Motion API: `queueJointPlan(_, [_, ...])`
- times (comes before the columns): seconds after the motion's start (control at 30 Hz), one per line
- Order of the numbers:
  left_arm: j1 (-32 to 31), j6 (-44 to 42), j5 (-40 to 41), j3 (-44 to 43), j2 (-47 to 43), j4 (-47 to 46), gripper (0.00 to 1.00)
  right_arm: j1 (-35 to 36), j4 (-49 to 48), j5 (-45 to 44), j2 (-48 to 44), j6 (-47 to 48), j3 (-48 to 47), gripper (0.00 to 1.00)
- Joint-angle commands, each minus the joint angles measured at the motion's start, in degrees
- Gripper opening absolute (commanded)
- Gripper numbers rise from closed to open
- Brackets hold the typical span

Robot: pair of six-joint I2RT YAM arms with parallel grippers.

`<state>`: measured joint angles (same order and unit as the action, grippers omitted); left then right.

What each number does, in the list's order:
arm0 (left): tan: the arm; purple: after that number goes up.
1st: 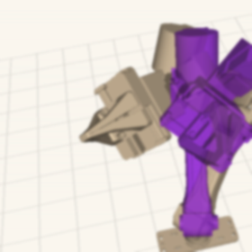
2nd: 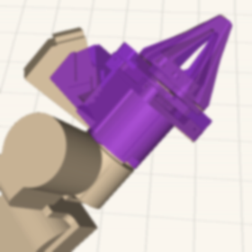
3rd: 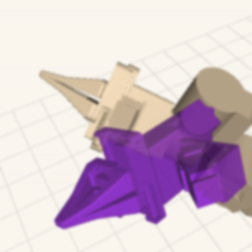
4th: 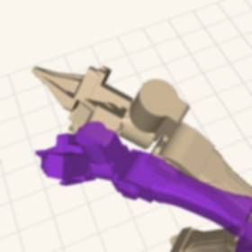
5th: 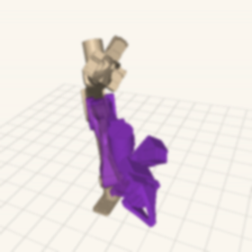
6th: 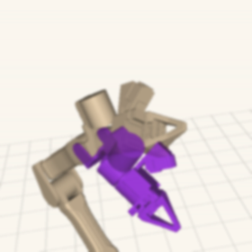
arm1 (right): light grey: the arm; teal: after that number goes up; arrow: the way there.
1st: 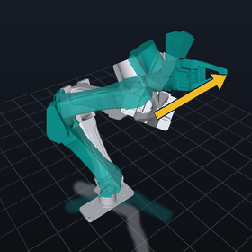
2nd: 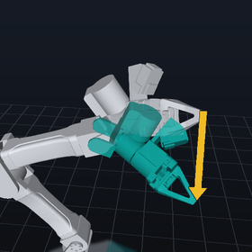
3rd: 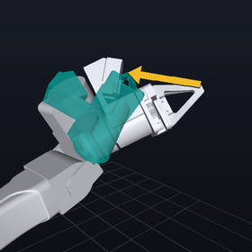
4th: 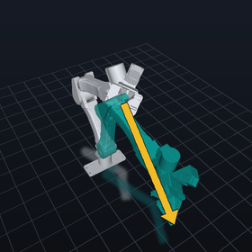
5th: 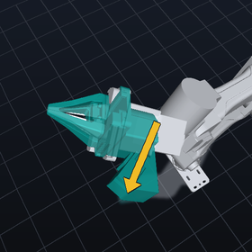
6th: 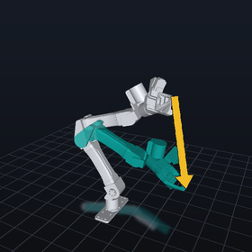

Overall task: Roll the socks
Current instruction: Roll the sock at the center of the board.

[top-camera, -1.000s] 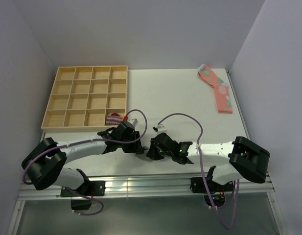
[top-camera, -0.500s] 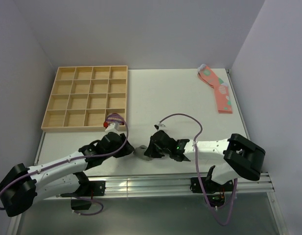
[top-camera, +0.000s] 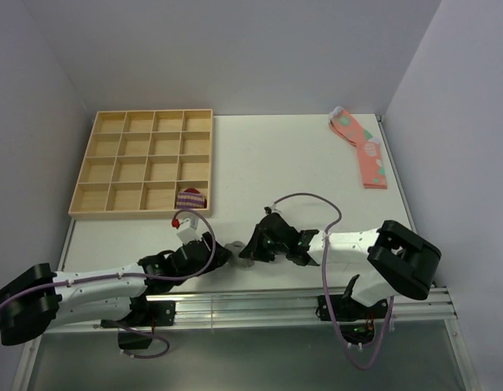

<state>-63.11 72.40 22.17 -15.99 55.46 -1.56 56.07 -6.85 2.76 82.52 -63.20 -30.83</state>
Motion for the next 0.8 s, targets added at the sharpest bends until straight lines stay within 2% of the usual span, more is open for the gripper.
queueJointPlan(0.0, [-1.40,4.32,3.67,1.57,2.89,-7.92,0.55,-1.14,7.21,2.68,1.77,-1.22,4.02,0.00])
queueJointPlan(0.17, [-2.89,7.05,4.54,3.77,6.15,-13.11,0.55,-2.81,3.34,5.32,2.73,-3.33,6.04,0.00])
queueJointPlan(0.77, [-6.58,12.59,10.08,3.42,12.39,-15.40,0.53,-4.66,-14.67,16.03,5.80,-13.52,12.55,0.00])
